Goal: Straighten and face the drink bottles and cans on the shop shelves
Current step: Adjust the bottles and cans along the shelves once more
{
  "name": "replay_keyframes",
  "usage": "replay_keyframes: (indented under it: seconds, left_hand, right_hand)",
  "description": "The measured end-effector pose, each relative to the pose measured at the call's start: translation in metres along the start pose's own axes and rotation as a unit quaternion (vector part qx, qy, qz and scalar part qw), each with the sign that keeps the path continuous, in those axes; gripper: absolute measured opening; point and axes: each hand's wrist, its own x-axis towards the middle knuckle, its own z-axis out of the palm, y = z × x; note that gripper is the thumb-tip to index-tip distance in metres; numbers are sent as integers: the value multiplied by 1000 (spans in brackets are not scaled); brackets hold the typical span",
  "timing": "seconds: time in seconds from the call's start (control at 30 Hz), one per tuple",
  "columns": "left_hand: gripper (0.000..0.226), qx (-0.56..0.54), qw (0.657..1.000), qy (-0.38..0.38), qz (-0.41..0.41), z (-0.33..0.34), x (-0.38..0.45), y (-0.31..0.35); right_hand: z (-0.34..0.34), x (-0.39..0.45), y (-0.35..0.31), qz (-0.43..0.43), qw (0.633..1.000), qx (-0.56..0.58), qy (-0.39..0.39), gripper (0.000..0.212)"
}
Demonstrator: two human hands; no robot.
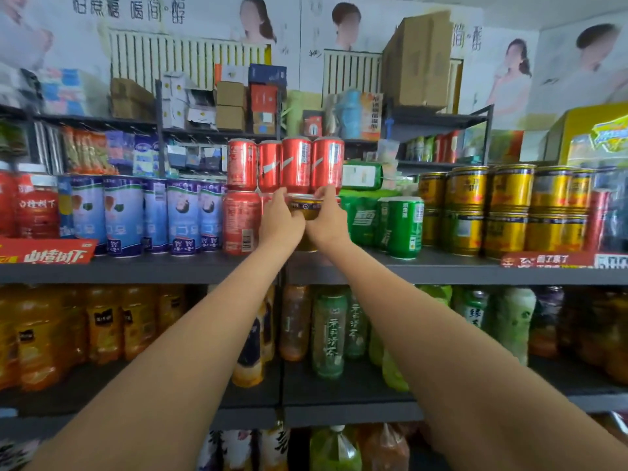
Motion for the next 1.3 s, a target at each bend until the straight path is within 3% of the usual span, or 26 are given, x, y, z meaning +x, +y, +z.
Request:
replay_keyframes:
  seconds: [0.13,0.3,0.4,0.57,0.73,0.83,0.9,1.0,1.1,1.2,1.3]
  left_hand:
    - [46,-146,989,-17,11,48,-16,56]
    - [45,-223,973,-32,48,147,-42,145]
    - [44,-181,980,-49,68,205,-51,180]
    - [48,-42,990,-21,130,266,-41,211]
    - [47,113,966,3,232,307,-37,227]
    - [45,137,956,4,258,326,-43,233]
    - [42,93,962,36,254,334,-48,227]
    - [31,-37,974,140,173,322,-50,210]
    - [25,-106,969,185,127,292,-48,195]
    - [28,-30,976,141,166,271,-54,183]
    - [52,20,990,36,132,261,-59,160]
  right_hand:
    - [-89,17,2,-61,998,-2,26,47]
    - [-220,40,52,-109,992,-30,59,56]
    - [-292,50,86,-109,988,-49,95,60]
    - [-373,74,118,-75,974,20,215,61]
    - [-426,83,138,-64,967,-15,247,67]
    - [-442,79,152,-65,974,-26,215,67]
    - [-450,75,161,-73,983,-28,168,67]
    - [-445,66,161,-68,994,-1,88,56]
    - [-415,60,145,-78,997,7,9,52]
    - [-364,58,132,-118,991,-61,-33,57]
    - [-324,54,131,-156,979,-128,-29,62]
